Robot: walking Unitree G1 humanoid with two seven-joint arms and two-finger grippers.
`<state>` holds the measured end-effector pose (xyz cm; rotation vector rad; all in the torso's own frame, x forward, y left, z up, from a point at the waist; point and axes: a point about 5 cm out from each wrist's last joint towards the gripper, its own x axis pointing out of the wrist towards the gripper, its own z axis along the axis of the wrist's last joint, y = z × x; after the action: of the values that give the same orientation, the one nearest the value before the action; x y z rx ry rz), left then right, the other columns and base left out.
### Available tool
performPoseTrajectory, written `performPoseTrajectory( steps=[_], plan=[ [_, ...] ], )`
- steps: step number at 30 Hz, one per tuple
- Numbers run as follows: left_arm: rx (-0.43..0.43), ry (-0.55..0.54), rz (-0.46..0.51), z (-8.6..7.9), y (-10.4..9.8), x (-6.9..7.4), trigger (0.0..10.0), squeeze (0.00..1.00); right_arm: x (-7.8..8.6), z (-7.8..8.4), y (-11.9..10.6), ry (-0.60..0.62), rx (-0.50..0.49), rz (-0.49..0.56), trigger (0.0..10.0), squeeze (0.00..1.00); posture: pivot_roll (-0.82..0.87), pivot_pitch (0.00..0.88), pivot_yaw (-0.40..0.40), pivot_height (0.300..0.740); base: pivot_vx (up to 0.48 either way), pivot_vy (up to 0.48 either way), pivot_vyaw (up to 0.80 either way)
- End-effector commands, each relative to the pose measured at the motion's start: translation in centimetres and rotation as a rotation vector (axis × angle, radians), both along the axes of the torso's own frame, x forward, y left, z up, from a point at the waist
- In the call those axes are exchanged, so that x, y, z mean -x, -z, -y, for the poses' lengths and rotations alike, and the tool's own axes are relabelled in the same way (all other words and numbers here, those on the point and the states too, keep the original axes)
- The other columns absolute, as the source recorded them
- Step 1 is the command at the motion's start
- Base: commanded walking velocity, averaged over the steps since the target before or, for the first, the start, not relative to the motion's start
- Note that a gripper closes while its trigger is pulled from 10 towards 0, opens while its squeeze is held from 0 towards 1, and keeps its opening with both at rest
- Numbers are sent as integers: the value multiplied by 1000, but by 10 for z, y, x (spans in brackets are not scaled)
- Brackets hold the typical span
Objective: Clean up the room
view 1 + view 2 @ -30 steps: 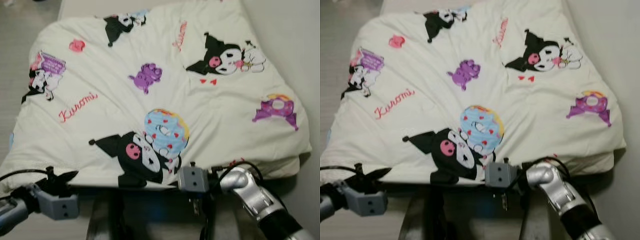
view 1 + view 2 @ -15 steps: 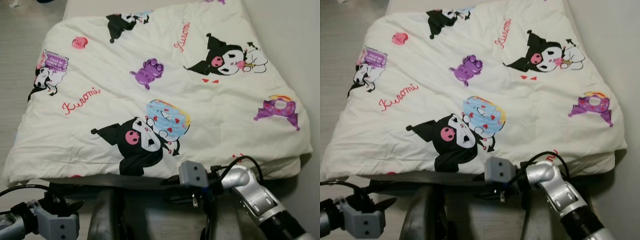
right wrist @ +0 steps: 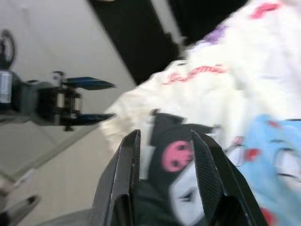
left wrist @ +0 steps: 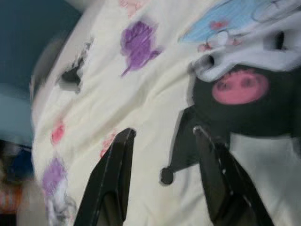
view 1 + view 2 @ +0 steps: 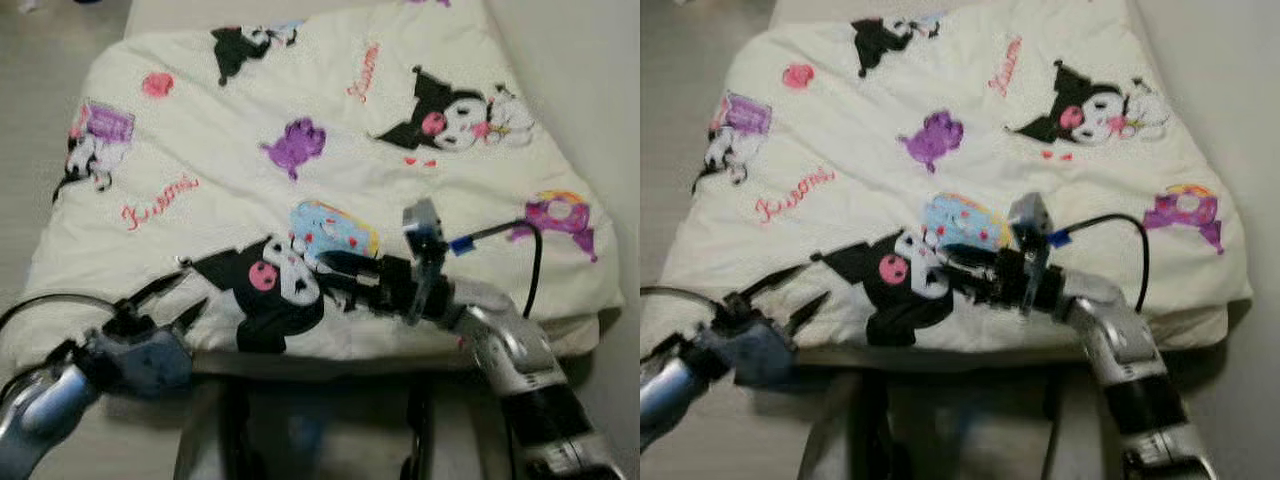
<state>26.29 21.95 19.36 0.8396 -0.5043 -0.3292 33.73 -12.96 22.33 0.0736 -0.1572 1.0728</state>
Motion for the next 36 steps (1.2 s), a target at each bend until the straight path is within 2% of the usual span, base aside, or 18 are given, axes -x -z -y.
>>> performPoseTrajectory(
  steps=[1,2,3,5,6,7,8,15,18,20,22,25,29,32,36],
  plan=[
    [53,-64,-90,-7,14,-1,10000,0,-4,5,11,78,9,-30,10000,0,92,392,39,522,0,0,0],
    [241,-193,-170,-13,22,-15,10000,0,-18,13,18,266,55,-35,10000,0,72,378,37,522,0,0,0],
    [241,-193,-170,-13,22,-15,10000,0,-18,13,18,266,55,-35,10000,0,72,378,37,522,0,0,0],
    [599,-382,-298,-19,42,-35,10000,0,-33,28,30,566,81,-69,10000,0,34,332,44,522,0,0,0],
    [599,-382,-298,-19,42,-35,10000,0,-33,28,30,566,81,-69,10000,0,34,332,44,522,0,0,0],
    [696,-453,-324,-19,49,-44,10000,0,-36,35,34,688,64,-84,10000,0,13,298,51,522,0,0,0],
    [781,-491,-390,-13,55,-55,10000,0,-35,45,41,829,7,-157,10000,0,1,282,51,522,0,0,0],
    [833,-551,-434,-4,59,-62,10000,0,-28,52,52,972,-57,-197,10000,0,-16,234,61,522,0,0,0],
    [812,-581,-459,4,62,-63,10000,0,-21,49,67,1045,-74,-202,10000,0,-21,214,69,522,0,0,0],
    [735,-573,-463,10,67,-62,10000,0,-13,46,78,1066,-44,-180,10000,0,-28,193,77,522,0,0,0],
    [705,-566,-462,13,69,-61,10000,0,-9,46,82,1074,-38,-178,10000,0,-29,192,76,522,0,0,0],
    [705,-544,-466,15,71,-60,10000,0,-5,45,85,1079,-31,-169,10000,0,-32,185,74,522,0,0,0],
    [684,-495,-448,22,75,-54,10000,0,7,43,94,1069,-2,-159,10000,0,-34,182,68,522,0,0,0],
    [644,-397,-387,33,68,-47,10000,0,15,38,104,1026,-25,-190,10000,0,-29,177,66,522,0,0,0],
    [622,-363,-355,36,66,-42,10000,0,19,35,110,994,-39,-200,10000,0,-28,168,71,522,0,0,0]
  ],
)
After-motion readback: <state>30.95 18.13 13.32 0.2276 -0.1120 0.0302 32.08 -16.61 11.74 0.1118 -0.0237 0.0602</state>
